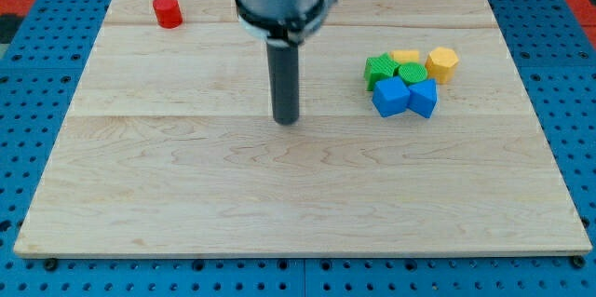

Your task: Separate blue cube from blue triangle

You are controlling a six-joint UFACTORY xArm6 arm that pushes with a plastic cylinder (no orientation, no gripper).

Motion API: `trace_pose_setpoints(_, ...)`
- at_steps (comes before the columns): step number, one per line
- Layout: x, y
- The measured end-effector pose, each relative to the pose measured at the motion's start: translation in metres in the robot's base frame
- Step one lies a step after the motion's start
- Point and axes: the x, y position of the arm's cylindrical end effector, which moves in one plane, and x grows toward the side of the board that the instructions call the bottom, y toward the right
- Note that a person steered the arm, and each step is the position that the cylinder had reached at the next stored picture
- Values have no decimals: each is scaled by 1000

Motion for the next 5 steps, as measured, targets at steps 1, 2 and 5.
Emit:
trace_pose_setpoints(1,25,73)
trace_pose_setpoints(2,17,105)
trace_pose_setpoints(5,-38,140)
